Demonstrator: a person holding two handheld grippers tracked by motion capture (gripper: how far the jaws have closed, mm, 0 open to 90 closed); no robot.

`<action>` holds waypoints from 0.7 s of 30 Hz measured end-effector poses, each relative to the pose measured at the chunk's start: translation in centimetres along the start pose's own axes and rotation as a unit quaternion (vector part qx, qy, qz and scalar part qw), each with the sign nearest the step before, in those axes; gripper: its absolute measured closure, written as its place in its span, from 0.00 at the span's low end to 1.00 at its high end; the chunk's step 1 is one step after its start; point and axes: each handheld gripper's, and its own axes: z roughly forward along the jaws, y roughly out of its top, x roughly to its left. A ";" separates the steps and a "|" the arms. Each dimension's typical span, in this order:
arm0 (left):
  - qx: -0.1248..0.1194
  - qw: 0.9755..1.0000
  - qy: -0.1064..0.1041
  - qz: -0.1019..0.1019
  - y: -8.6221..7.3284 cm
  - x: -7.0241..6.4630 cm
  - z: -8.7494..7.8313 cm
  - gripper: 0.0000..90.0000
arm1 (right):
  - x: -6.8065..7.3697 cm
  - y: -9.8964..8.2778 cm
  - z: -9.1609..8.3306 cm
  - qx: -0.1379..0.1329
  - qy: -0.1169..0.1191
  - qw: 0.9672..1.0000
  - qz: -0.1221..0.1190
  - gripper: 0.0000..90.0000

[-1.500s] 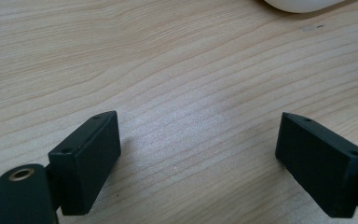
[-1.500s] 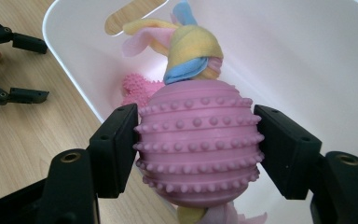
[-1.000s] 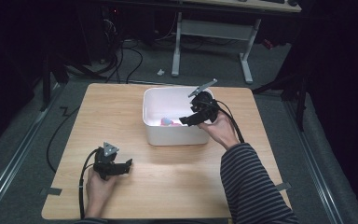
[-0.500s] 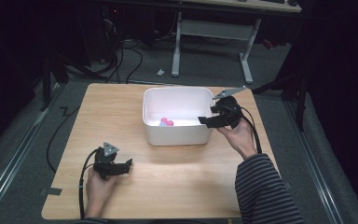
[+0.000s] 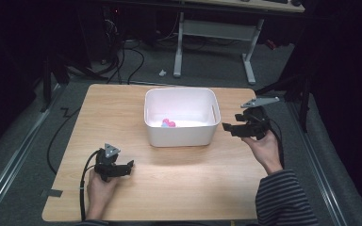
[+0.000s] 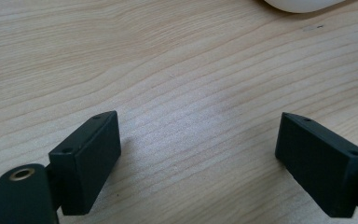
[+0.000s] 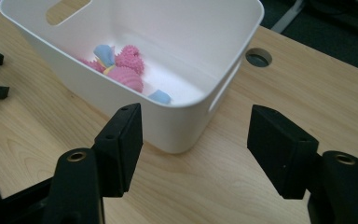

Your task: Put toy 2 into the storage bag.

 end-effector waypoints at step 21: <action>0.000 1.000 0.000 0.000 0.0 0.0 0.0 0.16 | -2.1 -7.3 -4.1 -0.027 -0.048 0.997 0.059 0.41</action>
